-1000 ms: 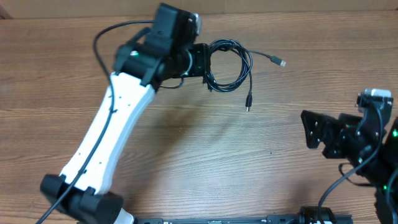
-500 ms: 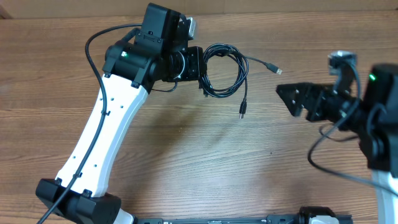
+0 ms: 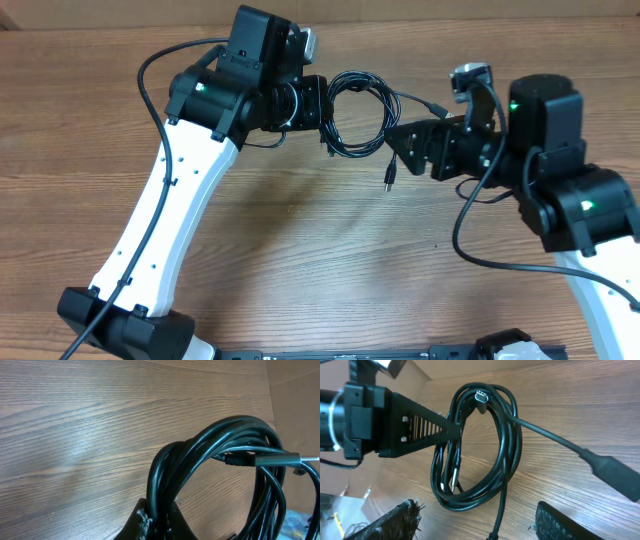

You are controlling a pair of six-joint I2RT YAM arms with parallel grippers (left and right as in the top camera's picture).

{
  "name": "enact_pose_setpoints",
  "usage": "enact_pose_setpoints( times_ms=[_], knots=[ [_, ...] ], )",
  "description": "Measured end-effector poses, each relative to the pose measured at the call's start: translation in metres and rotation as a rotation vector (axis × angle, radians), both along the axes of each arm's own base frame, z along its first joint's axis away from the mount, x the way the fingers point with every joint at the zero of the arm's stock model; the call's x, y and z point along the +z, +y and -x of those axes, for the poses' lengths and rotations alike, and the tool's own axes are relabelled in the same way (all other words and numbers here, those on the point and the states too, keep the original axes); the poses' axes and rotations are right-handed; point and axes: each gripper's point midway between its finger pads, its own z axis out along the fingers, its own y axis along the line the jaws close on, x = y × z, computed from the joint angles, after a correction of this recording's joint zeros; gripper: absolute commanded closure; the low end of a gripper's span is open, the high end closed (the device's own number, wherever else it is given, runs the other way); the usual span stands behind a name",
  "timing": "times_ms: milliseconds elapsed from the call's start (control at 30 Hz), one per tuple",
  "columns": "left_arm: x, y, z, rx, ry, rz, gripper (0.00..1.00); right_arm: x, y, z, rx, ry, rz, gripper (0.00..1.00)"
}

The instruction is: Untangle cables

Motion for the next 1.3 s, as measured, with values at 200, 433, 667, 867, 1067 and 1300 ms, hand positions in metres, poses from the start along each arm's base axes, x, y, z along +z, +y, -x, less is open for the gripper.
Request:
enact_pose_setpoints(
  times_ms=[200,433,667,867,1067,1300],
  knots=[
    [-0.001,0.0,0.001,-0.004,0.004,-0.004,0.96,-0.017,0.011,-0.007,-0.005,0.044,0.036,0.27],
    [-0.002,0.001,0.003,-0.004,0.011,-0.007,0.96,-0.035,0.018,-0.025,-0.014,0.073,0.054,0.49],
    [-0.002,0.002,0.003,-0.003,0.012,-0.008,0.96,-0.036,0.016,-0.032,-0.044,0.069,0.06,0.96],
    [-0.013,0.016,0.013,0.017,0.09,-0.041,0.96,-0.047,0.002,-0.032,-0.1,0.094,0.12,0.96],
    [-0.02,0.113,0.005,0.258,0.176,-0.113,0.96,-0.046,-0.061,-0.037,-0.289,0.096,0.199,0.96],
    [0.028,0.211,0.024,0.496,0.057,-0.111,0.96,-0.02,-0.1,-0.031,-0.402,0.025,0.185,0.96]
  ],
)
